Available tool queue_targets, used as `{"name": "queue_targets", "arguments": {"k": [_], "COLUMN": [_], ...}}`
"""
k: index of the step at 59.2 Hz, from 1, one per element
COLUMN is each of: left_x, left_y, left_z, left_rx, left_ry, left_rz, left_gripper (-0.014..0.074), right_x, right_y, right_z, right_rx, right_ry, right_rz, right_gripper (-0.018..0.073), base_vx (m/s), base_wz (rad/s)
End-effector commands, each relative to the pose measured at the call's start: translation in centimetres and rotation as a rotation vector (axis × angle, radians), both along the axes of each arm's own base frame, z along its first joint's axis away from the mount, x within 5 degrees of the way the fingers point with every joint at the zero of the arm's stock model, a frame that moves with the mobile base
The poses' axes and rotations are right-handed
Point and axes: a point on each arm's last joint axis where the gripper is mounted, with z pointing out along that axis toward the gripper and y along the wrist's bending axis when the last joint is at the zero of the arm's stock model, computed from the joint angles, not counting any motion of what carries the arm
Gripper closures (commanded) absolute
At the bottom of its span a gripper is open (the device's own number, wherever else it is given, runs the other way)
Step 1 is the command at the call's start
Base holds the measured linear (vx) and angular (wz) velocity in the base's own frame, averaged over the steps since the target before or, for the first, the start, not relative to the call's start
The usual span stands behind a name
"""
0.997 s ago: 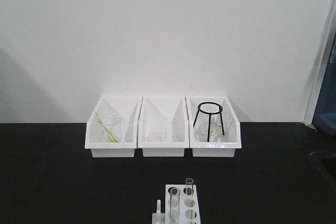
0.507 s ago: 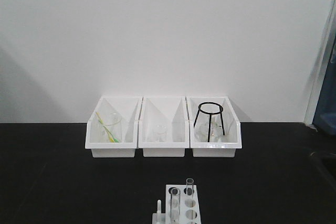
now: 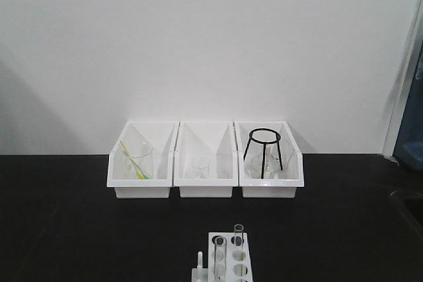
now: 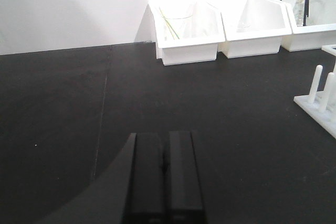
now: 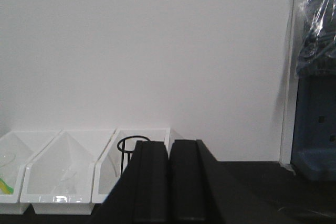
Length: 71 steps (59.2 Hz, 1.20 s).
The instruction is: Flip and reinsert test tube from rack
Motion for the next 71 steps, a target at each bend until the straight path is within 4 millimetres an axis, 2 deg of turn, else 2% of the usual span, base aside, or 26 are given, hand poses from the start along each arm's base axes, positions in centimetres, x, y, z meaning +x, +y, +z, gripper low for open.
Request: {"name": "queue_targets", "arguments": {"k": [1,11,24,29,35,40,45,50,55,64,71], "left_x": [0.0,0.0,0.0,0.0,0.0,0.0,0.0,0.0,0.0,0.0,0.0], "left_y": [-0.1,-0.1,-0.1,-0.1,-0.1,-0.1,-0.1,-0.1,-0.1,-0.1,-0.1], "left_z": [0.9,0.9,0.9,0.9,0.9,0.9,0.9,0.9,0.9,0.9,0.9], "left_rx": [-0.022,-0.022,-0.022,-0.022,-0.022,-0.022,-0.022,-0.022,-0.022,-0.022,-0.022], "left_ry": [-0.089,-0.089,-0.089,-0.089,-0.089,-0.089,-0.089,-0.089,-0.089,-0.089,-0.089], "left_rz": [-0.014,-0.014,-0.014,-0.014,-0.014,-0.014,-0.014,-0.014,-0.014,-0.014,-0.014], "left_gripper": [0.0602,0.0602,0.0602,0.0602,0.0602,0.0602,0.0602,0.0602,0.0602,0.0602,0.0602], "right_x": [0.2,0.2,0.3,0.2,0.2,0.2,0.8,1.3,1.5,1.9,2.5], "right_y": [0.1,0.1,0.1,0.1,0.1,0.1,0.4,1.4,3.1,7.7,10.9], "right_z": [2.1,2.1,1.9,2.0,2.2,2.4,1.7,-0.1,-3.2,-9.3,-12.2], "right_rx": [-0.002,-0.007,-0.008,-0.008,0.015,0.061,0.014,-0.046,-0.07,-0.084,-0.099], "right_ry": [-0.133,-0.134,-0.111,-0.122,-0.145,-0.167,-0.16,-0.153,-0.105,0.046,0.106], "right_rz": [0.014,0.015,0.01,0.012,0.017,0.026,0.042,0.109,0.229,0.511,0.679], "right_gripper": [0.0543,0.0419,0.011,0.0029,-0.0024,-0.0027,-0.002,-0.0011,-0.0002,0.0007,0.0008], "base_vx": [0.0,0.0,0.0,0.0,0.0,0.0,0.0,0.0,0.0,0.0,0.0], "base_wz": [0.0,0.0,0.0,0.0,0.0,0.0,0.0,0.0,0.0,0.0,0.0]}}
